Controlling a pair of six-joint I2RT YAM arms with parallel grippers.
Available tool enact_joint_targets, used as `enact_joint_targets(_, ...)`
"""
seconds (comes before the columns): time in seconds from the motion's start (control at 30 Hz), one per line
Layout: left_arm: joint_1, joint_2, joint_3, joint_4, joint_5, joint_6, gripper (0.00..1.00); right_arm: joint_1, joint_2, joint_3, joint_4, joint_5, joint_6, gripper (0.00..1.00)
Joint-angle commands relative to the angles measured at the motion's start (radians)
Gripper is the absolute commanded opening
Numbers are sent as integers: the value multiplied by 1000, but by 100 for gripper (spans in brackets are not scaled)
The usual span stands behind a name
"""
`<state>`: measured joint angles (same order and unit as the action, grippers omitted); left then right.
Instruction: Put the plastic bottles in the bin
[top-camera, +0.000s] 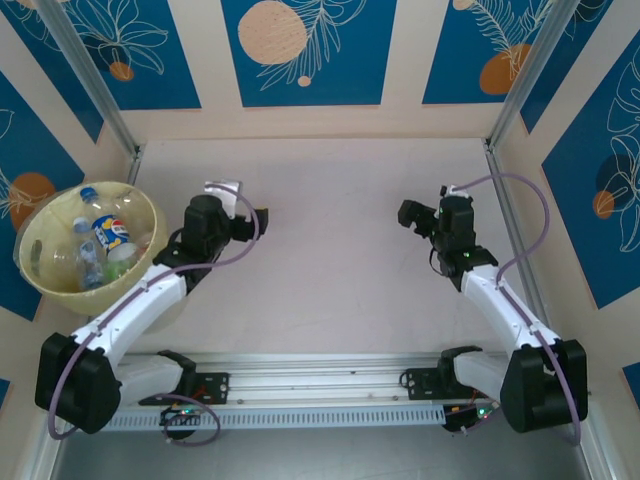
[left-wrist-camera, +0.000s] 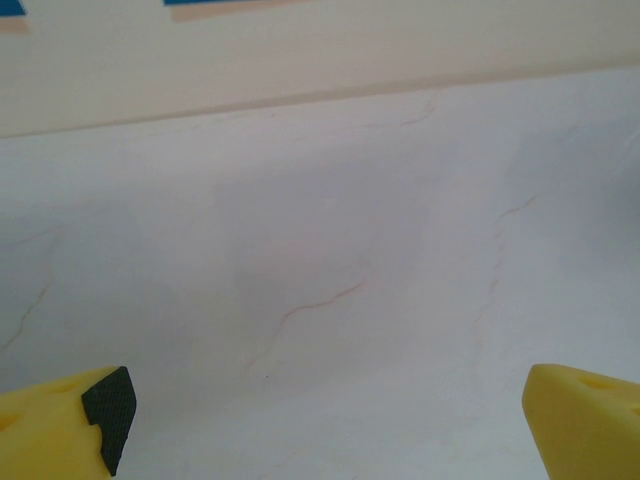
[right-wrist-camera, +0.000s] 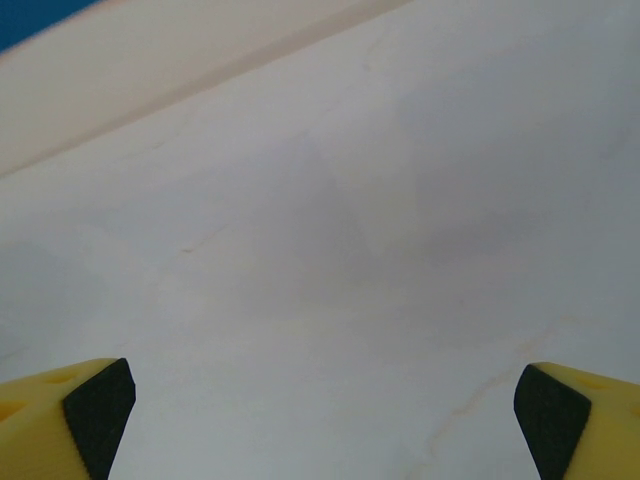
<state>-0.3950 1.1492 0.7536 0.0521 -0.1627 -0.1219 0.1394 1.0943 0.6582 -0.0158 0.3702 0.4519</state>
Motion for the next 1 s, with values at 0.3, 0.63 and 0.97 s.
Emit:
enact_joint_targets(0.3, 219, 5, -269, 238, -98, 54, 100, -197, 26, -266, 319, -13, -126, 100)
enact_joint_targets(0.63, 303, 156, -382, 585, 34, 186, 100, -236, 122, -274, 468, -254, -243, 100)
enact_joint_targets(0.97, 312, 386, -405, 878, 168, 208, 100, -233, 166, -294, 607, -298, -290, 100)
